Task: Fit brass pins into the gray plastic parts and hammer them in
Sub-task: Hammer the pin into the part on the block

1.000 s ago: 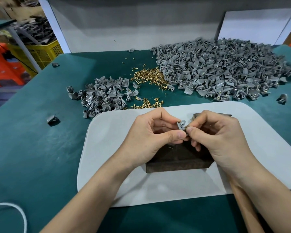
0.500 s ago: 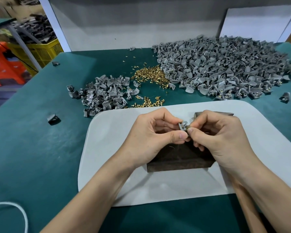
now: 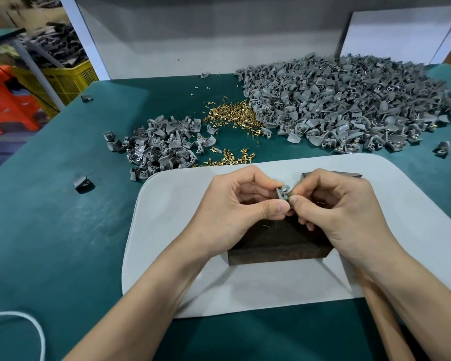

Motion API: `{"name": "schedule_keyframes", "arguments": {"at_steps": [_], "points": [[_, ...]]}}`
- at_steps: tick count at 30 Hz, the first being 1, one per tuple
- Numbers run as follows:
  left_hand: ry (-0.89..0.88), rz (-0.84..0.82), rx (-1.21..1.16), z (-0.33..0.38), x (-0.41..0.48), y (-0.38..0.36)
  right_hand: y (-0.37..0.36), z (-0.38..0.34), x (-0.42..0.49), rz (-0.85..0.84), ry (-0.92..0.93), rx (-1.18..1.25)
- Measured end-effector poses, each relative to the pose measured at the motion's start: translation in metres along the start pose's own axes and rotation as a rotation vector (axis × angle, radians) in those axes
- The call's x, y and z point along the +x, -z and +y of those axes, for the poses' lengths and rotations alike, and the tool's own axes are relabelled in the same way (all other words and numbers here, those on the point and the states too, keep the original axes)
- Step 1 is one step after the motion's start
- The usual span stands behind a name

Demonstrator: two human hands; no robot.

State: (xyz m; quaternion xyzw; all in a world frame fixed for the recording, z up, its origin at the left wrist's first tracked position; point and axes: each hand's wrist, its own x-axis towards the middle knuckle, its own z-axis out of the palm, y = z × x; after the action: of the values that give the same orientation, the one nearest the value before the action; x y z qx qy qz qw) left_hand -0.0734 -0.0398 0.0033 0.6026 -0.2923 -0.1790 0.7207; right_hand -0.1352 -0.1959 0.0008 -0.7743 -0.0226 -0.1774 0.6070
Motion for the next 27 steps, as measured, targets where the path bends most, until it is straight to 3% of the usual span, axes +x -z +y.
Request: {"name": "schedule_keyframes", "arguments": {"at_steps": [7,9,12,16,20,22,25,27], "points": [[0.033,0.016,-0.051,0.003,0.001,0.0,0.002,-0.003,0.003,0.065,0.032,0.046],[0.038,0.026,-0.052,0.003,0.001,0.001,0.011,0.002,0.006,0.223,0.049,-0.136],[0.02,0.038,0.035,0.002,0.001,0.003,0.032,0.016,0.016,0.426,-0.058,-0.638],[-0.032,0.076,0.193,-0.001,0.003,0.009,0.053,0.031,0.021,0.206,-0.465,-0.957],[-0.063,0.081,0.322,-0.008,0.006,0.018,0.043,0.03,0.016,0.19,-0.51,-1.047],[-0.045,0.057,0.415,-0.012,0.007,0.019,0.039,0.023,0.018,0.208,-0.575,-1.021],[0.014,0.024,0.439,-0.017,0.005,0.02,0.045,0.005,0.019,0.17,-0.737,-0.553],[0.053,-0.009,0.385,-0.018,0.004,0.022,0.051,-0.005,0.015,0.136,-0.772,-0.391]]}}
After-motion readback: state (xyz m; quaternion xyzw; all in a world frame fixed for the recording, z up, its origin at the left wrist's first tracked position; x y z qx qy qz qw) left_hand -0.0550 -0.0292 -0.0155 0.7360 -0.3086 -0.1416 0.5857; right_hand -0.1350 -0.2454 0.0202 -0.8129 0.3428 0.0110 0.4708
